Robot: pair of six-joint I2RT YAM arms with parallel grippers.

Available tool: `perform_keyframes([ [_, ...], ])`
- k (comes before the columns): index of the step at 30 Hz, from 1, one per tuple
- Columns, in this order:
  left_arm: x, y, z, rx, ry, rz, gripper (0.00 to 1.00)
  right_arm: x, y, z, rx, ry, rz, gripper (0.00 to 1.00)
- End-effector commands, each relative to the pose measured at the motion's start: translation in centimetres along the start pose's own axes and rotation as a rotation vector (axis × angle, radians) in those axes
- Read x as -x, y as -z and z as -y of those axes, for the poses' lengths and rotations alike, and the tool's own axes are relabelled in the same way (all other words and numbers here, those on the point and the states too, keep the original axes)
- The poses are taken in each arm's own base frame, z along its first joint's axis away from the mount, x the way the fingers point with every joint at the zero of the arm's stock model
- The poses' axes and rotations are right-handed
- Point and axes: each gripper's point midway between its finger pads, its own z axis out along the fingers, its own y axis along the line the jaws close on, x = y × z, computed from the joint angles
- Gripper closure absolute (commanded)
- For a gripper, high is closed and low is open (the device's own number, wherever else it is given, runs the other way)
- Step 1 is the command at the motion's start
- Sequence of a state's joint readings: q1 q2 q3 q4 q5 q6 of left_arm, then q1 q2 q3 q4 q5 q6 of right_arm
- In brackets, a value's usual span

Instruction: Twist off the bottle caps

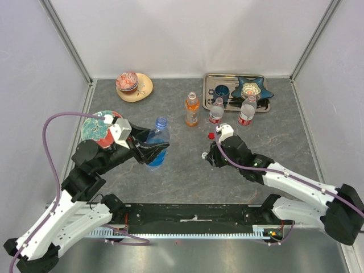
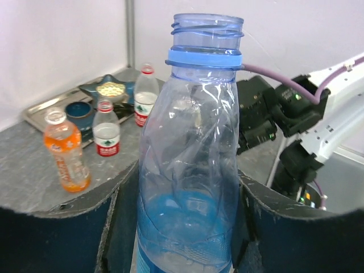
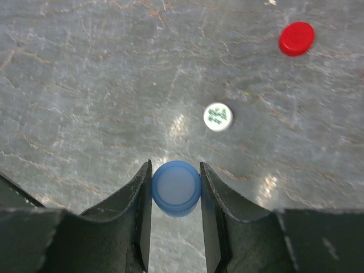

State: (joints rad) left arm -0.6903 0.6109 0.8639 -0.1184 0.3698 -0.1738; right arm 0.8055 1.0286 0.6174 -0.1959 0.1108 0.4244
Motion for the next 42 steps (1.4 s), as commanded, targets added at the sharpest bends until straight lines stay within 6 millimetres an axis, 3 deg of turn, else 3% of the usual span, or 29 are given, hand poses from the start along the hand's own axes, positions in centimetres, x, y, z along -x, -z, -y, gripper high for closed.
perform_keyframes([
  [1,1.5,1.5,-2.3,0.152,-0.053,0.087,0.39,3.4,-2.0,-3.3,0.09,-0.052,0.135,1.0],
  [7,1.0,2.2,-2.4,0.17,-0.053,0.087,0.39,1.4,-7.0,-5.3,0.108,-0.027,0.019,1.0],
  [10,0.6,2.6,-2.5,0.178,-0.046,0.081,0.39,-1.2,-10.0,-5.1,0.082,-0.031,-0.075,1.0],
  [16,0.8,3.6,-2.5,0.199,-0.054,0.081,0.39,-3.4,-12.5,-4.0,0.012,-0.026,-0.153,1.0],
  [22,0.2,3.6,-2.7,0.208,-0.046,0.077,0.39,-5.0,-13.3,-2.5,-0.075,-0.006,-0.22,0.98],
  [32,0.0,3.7,-2.8,0.212,-0.05,0.074,0.39,-5.6,-13.2,-2.1,-0.088,-0.003,-0.237,0.59],
  [39,-0.3,3.6,-2.8,0.215,-0.04,0.068,0.37,-4.5,-12.3,-3.3,-0.074,0.022,-0.212,0.41],
  [42,-0.5,3.6,-2.9,0.216,-0.033,0.069,0.36,-2.0,-11.3,-4.5,-0.066,0.021,-0.145,0.36],
])
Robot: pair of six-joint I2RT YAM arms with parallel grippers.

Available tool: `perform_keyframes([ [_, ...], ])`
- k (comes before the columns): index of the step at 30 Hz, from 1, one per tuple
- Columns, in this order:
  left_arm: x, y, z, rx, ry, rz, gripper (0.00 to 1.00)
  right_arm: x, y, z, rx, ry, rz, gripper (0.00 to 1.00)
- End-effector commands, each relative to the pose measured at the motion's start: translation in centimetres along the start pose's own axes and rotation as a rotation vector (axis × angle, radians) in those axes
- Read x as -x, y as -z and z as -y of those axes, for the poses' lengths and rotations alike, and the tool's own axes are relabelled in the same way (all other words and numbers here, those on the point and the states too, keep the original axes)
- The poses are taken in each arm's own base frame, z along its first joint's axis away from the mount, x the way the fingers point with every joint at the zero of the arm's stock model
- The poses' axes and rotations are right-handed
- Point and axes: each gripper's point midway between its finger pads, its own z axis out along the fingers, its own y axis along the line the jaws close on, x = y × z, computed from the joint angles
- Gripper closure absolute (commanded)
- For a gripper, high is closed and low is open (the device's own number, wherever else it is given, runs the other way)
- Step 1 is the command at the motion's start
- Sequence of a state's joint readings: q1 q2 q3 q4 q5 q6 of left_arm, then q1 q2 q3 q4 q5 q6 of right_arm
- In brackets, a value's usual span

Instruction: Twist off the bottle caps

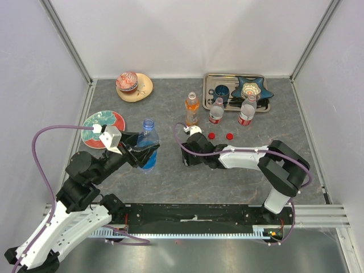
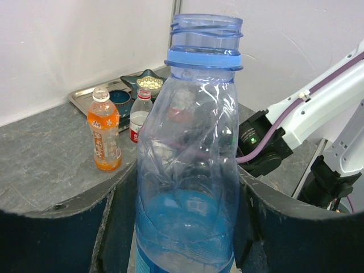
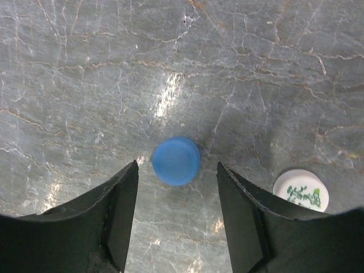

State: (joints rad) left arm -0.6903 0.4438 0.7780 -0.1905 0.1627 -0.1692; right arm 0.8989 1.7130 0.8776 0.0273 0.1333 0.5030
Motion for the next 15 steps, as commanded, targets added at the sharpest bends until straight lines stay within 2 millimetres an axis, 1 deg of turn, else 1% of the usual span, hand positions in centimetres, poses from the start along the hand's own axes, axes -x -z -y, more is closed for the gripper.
perform_keyframes([
  [1,0.6,0.1,-0.3,0.014,-0.024,0.03,0.36,4.1,3.5,-1.5,-0.005,-0.001,0.107,0.34],
  [2,0.7,0.1,-0.4,0.018,-0.025,0.033,0.36,5.4,4.5,-1.8,-0.001,-0.011,0.142,0.32],
  [3,0.8,0.2,-0.4,0.019,-0.029,0.034,0.36,7.1,5.7,-1.7,-0.02,-0.025,0.192,0.3],
  [4,1.1,0.2,-0.4,0.021,-0.031,0.042,0.36,10.1,8.8,-2.5,0.002,-0.043,0.27,0.28],
  [6,1.4,0.1,-0.4,0.024,-0.037,0.043,0.35,13.4,12.3,-2.3,-0.025,-0.061,0.37,0.24],
  [7,1.6,0.1,-0.4,0.022,-0.04,0.048,0.35,16.0,15.9,-2.6,-0.01,-0.075,0.447,0.2],
  [9,1.5,-0.2,-0.4,0.02,-0.037,0.039,0.35,18.1,19.3,-2.5,-0.015,-0.078,0.514,0.18],
  [10,1.5,-0.4,-0.4,0.017,-0.036,0.038,0.35,19.6,22.4,-2.4,-0.015,-0.071,0.568,0.18],
  [11,1.4,-0.7,-0.2,0.008,-0.033,0.037,0.35,20.2,23.7,-2.3,-0.008,-0.071,0.591,0.18],
  [12,0.8,-1.3,-0.4,0.011,-0.022,0.016,0.34,21.1,25.4,-2.5,0.009,-0.073,0.625,0.18],
  [13,0.3,-1.7,-0.6,0.014,-0.016,0.003,0.32,21.6,27.7,-2.8,0.052,-0.066,0.664,0.18],
  [14,0.0,-2.2,-0.5,0.005,-0.014,-0.003,0.31,21.9,29.0,-3.3,0.091,-0.059,0.684,0.18],
  [15,-0.7,-2.8,-0.6,-0.002,-0.011,-0.032,0.3,22.5,31.1,-4.0,0.15,-0.052,0.725,0.18],
])
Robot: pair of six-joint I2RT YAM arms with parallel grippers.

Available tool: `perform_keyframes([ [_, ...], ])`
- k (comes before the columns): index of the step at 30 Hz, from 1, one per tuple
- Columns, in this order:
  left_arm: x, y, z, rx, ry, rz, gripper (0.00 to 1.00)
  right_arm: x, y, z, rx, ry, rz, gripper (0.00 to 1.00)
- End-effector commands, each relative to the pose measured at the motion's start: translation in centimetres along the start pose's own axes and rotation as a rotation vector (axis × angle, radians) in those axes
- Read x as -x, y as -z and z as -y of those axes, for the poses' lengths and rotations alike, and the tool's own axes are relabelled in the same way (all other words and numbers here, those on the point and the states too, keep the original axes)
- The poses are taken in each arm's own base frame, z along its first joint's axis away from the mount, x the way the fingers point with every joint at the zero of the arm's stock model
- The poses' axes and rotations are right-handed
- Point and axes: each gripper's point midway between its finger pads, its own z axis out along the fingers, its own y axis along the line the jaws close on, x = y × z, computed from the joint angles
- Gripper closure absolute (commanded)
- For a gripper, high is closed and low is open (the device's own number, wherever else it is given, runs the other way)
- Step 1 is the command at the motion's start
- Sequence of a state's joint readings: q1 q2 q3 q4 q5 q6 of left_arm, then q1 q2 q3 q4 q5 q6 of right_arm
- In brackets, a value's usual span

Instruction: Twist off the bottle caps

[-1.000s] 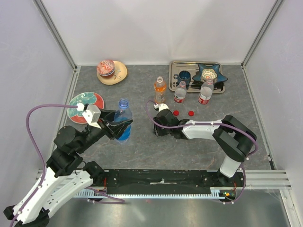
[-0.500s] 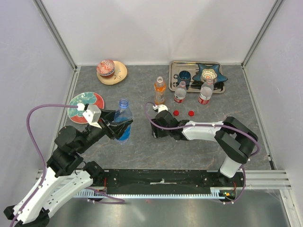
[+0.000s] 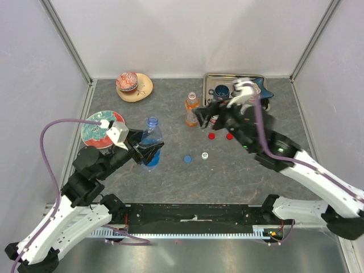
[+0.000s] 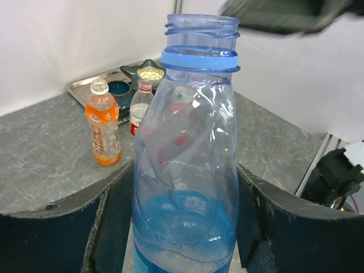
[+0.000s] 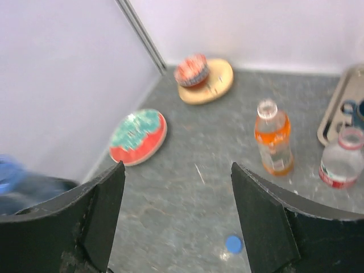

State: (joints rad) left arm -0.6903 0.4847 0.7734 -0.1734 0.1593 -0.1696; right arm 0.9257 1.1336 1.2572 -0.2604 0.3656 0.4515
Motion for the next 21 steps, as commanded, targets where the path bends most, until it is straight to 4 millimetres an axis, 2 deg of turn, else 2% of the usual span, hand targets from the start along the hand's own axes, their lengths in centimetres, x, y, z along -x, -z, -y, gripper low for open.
perform_keyframes([
  [1,-0.7,-3.1,-0.1,-0.026,-0.009,-0.049,0.31,3.7,4.2,-1.8,0.133,0.032,0.048,0.18],
  [3,-1.7,-4.2,1.6,-0.143,0.002,-0.106,0.31,5.0,5.2,-3.9,0.23,0.004,0.056,0.16],
  [4,-2.4,-5.3,2.1,-0.178,0.014,-0.145,0.31,4.8,5.4,-4.8,0.276,-0.001,0.033,0.15],
  [6,-2.5,-6.0,3.3,-0.258,0.03,-0.166,0.31,3.9,5.4,-6.7,0.372,-0.004,-0.026,0.14],
  [11,-2.7,-7.2,4.2,-0.316,0.05,-0.187,0.31,2.2,4.4,-6.7,0.367,0.001,-0.069,0.14],
  [18,-2.4,-7.1,4.8,-0.34,0.056,-0.181,0.31,-0.8,2.7,-6.6,0.364,0.004,-0.147,0.17],
  [21,-2.6,-7.1,4.8,-0.34,0.054,-0.183,0.31,-1.2,2.4,-6.9,0.378,-0.004,-0.154,0.21],
])
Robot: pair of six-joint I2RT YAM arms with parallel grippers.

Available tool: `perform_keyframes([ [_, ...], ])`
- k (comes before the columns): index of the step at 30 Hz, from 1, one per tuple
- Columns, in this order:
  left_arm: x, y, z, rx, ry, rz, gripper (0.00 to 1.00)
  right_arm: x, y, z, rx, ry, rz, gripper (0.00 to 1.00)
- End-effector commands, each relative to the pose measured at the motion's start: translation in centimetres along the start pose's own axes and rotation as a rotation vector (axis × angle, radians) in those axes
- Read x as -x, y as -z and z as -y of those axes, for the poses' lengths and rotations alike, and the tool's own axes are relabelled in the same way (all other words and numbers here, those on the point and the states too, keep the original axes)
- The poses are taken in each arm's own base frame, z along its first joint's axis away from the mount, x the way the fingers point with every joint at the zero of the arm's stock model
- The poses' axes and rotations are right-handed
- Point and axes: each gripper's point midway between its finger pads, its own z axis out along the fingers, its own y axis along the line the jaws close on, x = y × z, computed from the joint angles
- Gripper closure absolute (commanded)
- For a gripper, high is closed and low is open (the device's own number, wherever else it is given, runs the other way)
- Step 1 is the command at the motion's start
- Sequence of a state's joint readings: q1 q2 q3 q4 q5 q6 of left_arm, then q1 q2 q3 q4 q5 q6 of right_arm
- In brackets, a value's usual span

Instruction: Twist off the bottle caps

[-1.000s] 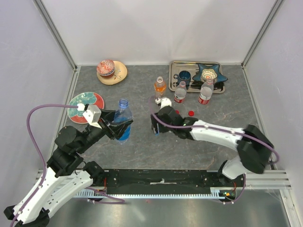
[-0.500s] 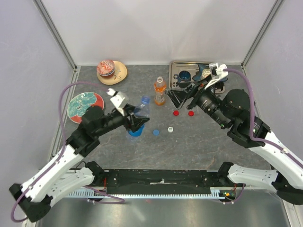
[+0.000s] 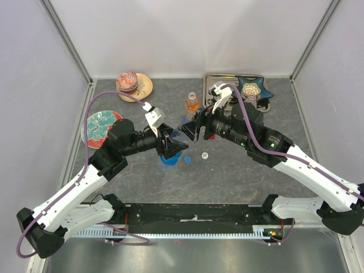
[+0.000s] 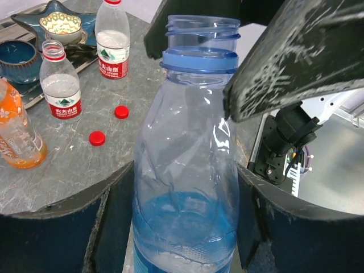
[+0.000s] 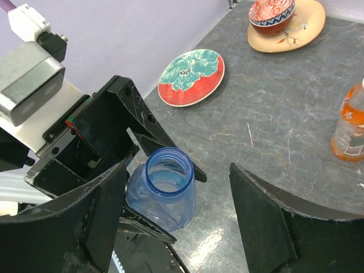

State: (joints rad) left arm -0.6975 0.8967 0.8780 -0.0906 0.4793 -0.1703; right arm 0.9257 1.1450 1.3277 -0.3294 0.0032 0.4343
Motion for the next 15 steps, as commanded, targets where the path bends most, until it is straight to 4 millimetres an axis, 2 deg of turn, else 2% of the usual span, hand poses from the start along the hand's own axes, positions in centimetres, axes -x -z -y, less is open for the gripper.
perform_keyframes([
  [1,2.86,0.36,1.51,-0.054,-0.035,0.078,0.31,0.19,-0.26,-1.23,0.064,-0.022,0.011,0.23],
  [12,2.59,0.58,1.69,-0.061,-0.044,0.081,0.32,-0.75,-0.89,-1.38,0.09,-0.035,0.001,0.44],
  [15,2.46,0.66,1.75,-0.063,-0.046,0.079,0.31,-0.75,-0.78,-1.33,0.09,-0.035,0.008,0.57],
])
